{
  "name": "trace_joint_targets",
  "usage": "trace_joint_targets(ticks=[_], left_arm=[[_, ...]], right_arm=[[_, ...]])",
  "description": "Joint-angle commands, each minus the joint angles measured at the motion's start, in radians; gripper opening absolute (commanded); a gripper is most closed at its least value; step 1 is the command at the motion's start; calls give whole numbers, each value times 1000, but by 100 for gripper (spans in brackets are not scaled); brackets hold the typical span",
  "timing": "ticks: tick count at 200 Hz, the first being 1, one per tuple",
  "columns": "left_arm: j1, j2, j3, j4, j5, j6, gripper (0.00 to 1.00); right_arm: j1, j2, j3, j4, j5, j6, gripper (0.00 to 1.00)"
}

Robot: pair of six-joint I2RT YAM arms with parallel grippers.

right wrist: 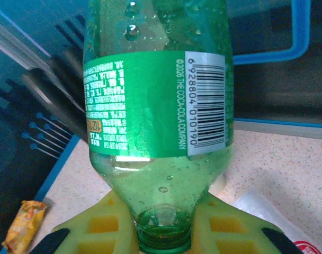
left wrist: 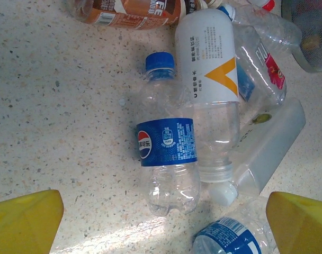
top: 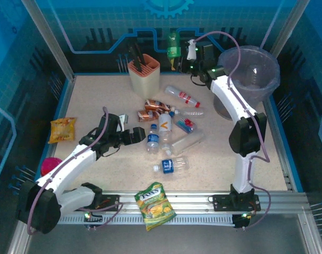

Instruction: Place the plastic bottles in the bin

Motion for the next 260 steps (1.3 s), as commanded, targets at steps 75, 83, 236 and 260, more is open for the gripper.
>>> trace_joint_targets(ticks=[75, 83, 236, 260], left_arm=[[9, 179, 199, 48, 14, 66, 99], [10, 197, 214, 58, 1, 61, 99], [67, 485, 251, 299, -81, -204, 99], [67, 512, 245, 316, -105, -221, 99]], right_arm=[[-196, -370, 56, -388, 216, -213, 18], [-239, -398, 36, -415, 223, -220, 18], [-565, -181, -12, -715, 89, -412, 28], [-566, -178, -5, -719, 83, -410, 51]])
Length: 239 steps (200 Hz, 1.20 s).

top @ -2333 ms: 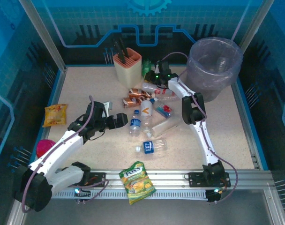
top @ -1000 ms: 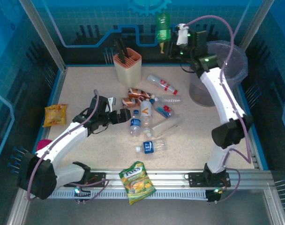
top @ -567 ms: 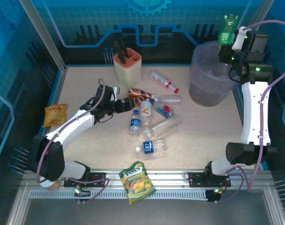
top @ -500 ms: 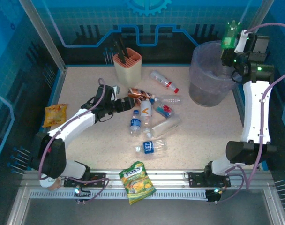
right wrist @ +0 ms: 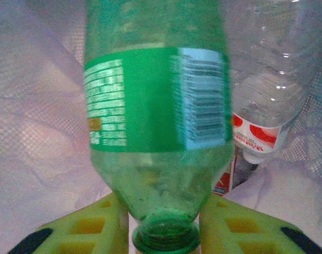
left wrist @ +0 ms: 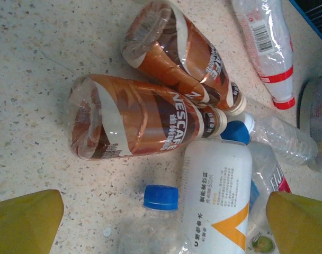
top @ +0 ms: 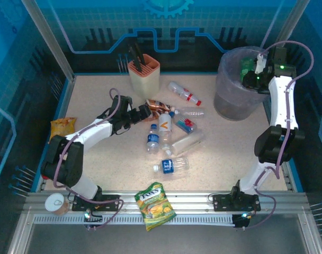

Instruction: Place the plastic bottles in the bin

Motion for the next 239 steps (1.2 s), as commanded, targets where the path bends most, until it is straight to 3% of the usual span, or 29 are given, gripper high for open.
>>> trace_joint_targets(ticks=[1, 19, 47, 81, 116, 145, 183, 200, 239], left_arm=[[9, 29, -3, 47, -33, -42, 99], [9, 52, -1, 51, -45, -35, 99], [7, 77, 4, 37, -45, -13, 99], [-25, 10, -40, -30, -73, 66, 99], [-118, -170, -117, -148, -57, 145, 99], [-231, -315, -157, -282, 3, 237, 98], [-410, -482, -223, -388, 103, 471, 90], [-523, -468, -230, -346, 79, 528, 93], [-668, -276, -152, -399, -65, 590, 99]], right_arm=[[-4, -12, 41, -47, -30, -12, 52], [-2, -23, 61, -55, -26, -12, 72], [-3, -69, 96, -56, -31, 5, 84], [1, -155, 126, -51, -67, 45, 89], [49, -256, 85, -54, -93, 74, 92], [109, -387, -70, -15, -122, 119, 93], [126, -523, -295, 77, -251, 174, 93], [128, -555, -354, 94, -299, 189, 93], [125, -618, -390, 102, -428, 214, 93]])
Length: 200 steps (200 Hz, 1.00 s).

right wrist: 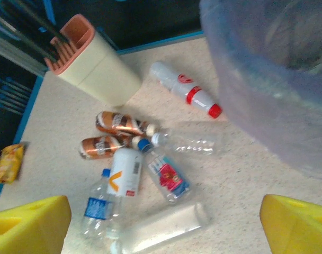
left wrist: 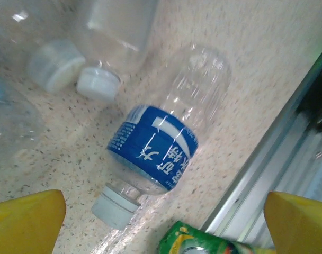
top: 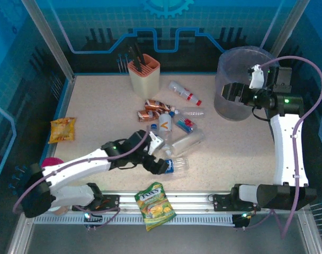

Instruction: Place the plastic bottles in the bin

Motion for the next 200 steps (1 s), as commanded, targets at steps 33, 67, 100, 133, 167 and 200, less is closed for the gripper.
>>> trace_joint_targets(ticks=[33, 67, 100, 133, 167, 200], left_arm=[[-102, 197, 42, -14, -171, 116, 99], [-120, 274, 50, 54, -208, 125, 99], [-121, 326, 62, 72, -223, 157, 88], [-122, 361, 91, 39, -193, 157, 75], [-123, 274, 68, 56, -188, 130, 59], [-118, 221, 101, 22, -193, 102, 57]], right_arm=[[2, -83, 37, 0, -131, 26, 93], [0, -101, 31, -12, -130, 22, 93], [-3, -115, -14, 10, -152, 33, 93], [-11, -131, -19, 10, -148, 39, 93], [-11, -135, -38, 26, -140, 46, 92], [-8, -145, -78, 46, -163, 58, 91]])
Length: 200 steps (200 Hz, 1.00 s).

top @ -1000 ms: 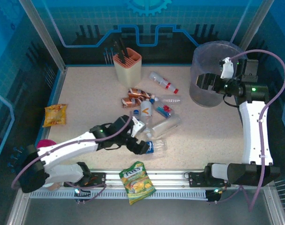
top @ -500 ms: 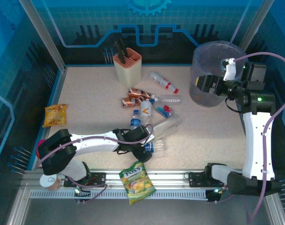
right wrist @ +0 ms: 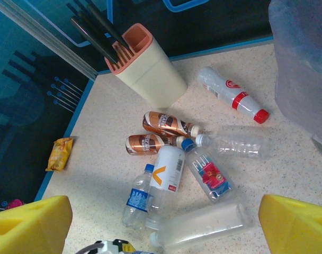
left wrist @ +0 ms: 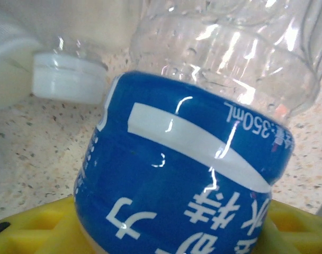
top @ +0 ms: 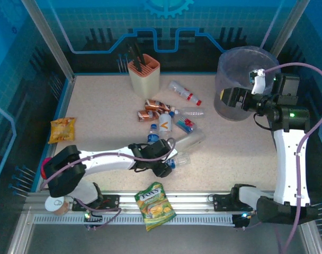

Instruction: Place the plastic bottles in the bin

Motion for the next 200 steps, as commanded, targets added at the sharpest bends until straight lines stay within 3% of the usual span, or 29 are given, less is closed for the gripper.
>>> trace_joint_targets(ticks=[1, 40, 68, 95, 127, 170, 200], left_arm=[[-2, -57, 34, -23, 2, -33, 56], [11, -156, 23, -14, -8, -66, 53], [87, -248, 3, 16, -34, -156, 52], [212, -327, -25, 79, 75, -255, 52], [321, -372, -52, 156, 189, -351, 51], [344, -379, -90, 255, 272, -407, 50], [344, -362, -101, 310, 311, -422, 50]], right_arm=[[-7, -18, -37, 32, -40, 22, 91], [53, -29, -87, 59, -68, 48, 91], [164, -30, -166, 129, -73, 107, 91], [317, -6, -235, 206, -27, 161, 92], [472, 36, -363, 419, 13, 282, 99], [585, 120, -440, 638, 34, 384, 100], [620, 195, -436, 693, 35, 404, 100]])
